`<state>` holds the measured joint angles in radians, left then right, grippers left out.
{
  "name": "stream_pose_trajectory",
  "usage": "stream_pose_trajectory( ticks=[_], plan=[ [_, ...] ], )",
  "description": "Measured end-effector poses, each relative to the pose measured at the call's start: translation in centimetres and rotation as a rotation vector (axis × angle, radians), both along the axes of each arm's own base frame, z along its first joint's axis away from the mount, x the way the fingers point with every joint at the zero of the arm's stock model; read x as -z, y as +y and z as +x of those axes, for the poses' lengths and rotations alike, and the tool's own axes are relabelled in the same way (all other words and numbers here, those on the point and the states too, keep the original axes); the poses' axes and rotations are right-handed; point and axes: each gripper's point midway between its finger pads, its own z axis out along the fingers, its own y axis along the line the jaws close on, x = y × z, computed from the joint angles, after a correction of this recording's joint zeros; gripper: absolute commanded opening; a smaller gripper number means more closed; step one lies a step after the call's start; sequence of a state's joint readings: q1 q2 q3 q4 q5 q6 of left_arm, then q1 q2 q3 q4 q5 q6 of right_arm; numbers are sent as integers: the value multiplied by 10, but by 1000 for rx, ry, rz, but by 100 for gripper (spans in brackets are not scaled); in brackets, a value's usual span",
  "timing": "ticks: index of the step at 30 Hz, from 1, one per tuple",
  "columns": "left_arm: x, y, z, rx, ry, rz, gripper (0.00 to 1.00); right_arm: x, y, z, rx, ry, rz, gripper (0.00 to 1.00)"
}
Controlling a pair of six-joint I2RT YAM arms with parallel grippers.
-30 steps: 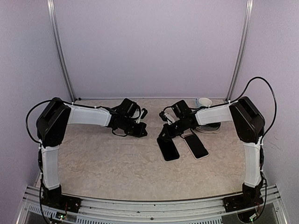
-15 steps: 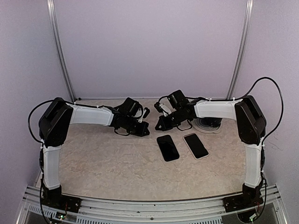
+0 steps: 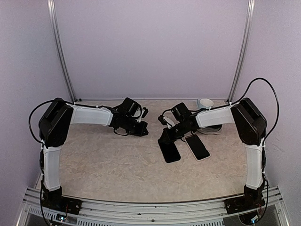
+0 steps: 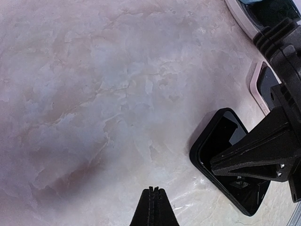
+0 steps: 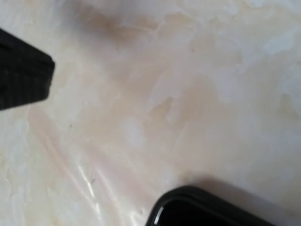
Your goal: Put the phone into the phone case
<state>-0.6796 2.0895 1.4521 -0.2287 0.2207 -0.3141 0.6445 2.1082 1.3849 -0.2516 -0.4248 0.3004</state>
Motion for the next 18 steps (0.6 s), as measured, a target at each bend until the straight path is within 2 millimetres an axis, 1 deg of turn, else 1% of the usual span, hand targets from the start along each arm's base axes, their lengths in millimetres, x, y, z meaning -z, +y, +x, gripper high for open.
stream_pose_trajectory(
  ticks=[5,6,7,8,9,10,11,14,16,18],
  plan=[
    [7,-5,-3,11,11,5,0,-5,-2,5,13,-24,-17,0],
    [9,-6,-4,15,15,7,1,-6,-3,6,17,-27,-32,16],
    [11,-8,-4,19,18,8,1,-6,-6,8,25,-31,-50,36],
    [12,-10,-5,23,21,10,1,-7,-9,8,37,-33,-73,50],
    [13,-13,-5,27,21,9,1,-9,-11,8,45,-40,-93,67],
    [14,-16,-5,32,21,9,3,-12,-14,9,55,-56,-120,92],
    [15,-19,-6,36,21,8,3,-15,-19,10,71,-69,-147,98],
    [16,-22,-10,46,25,7,5,-28,-34,11,124,-117,-232,99],
    [15,-24,-12,52,27,4,9,-34,-36,5,141,-143,-281,99],
    [16,-25,-13,54,29,3,14,-33,-40,-3,154,-151,-336,99]
  ],
)
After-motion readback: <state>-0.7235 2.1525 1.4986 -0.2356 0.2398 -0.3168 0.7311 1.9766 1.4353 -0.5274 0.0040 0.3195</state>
